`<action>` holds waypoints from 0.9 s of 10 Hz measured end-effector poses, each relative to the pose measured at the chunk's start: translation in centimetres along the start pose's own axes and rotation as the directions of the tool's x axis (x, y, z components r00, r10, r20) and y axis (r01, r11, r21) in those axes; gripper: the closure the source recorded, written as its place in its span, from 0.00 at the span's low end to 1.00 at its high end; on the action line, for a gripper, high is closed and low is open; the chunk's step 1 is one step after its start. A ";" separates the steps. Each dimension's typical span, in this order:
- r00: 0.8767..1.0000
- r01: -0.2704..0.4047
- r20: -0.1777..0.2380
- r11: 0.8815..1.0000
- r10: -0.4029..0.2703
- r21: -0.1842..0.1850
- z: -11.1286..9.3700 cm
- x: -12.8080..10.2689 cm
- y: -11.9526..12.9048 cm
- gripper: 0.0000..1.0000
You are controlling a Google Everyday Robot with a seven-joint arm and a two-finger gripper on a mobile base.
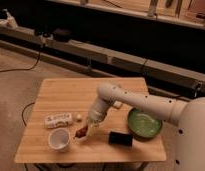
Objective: Drag the pepper across the table
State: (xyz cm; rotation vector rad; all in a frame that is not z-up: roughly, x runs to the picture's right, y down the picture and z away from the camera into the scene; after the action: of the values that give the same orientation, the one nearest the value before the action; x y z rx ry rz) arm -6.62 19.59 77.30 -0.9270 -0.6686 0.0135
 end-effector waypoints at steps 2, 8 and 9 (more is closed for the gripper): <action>0.998 -0.017 0.068 0.998 0.013 0.057 -1.1 0.4 -1.6 0.20; 0.998 -0.010 0.068 0.999 0.007 0.052 -0.9 0.1 -1.6 0.20; 0.998 -0.011 0.068 0.999 0.007 0.053 -0.9 0.1 -1.6 0.20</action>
State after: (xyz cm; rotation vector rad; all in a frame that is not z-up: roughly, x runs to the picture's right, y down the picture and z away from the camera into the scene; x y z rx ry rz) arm -6.50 17.98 78.21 -0.8817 -0.7234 0.0705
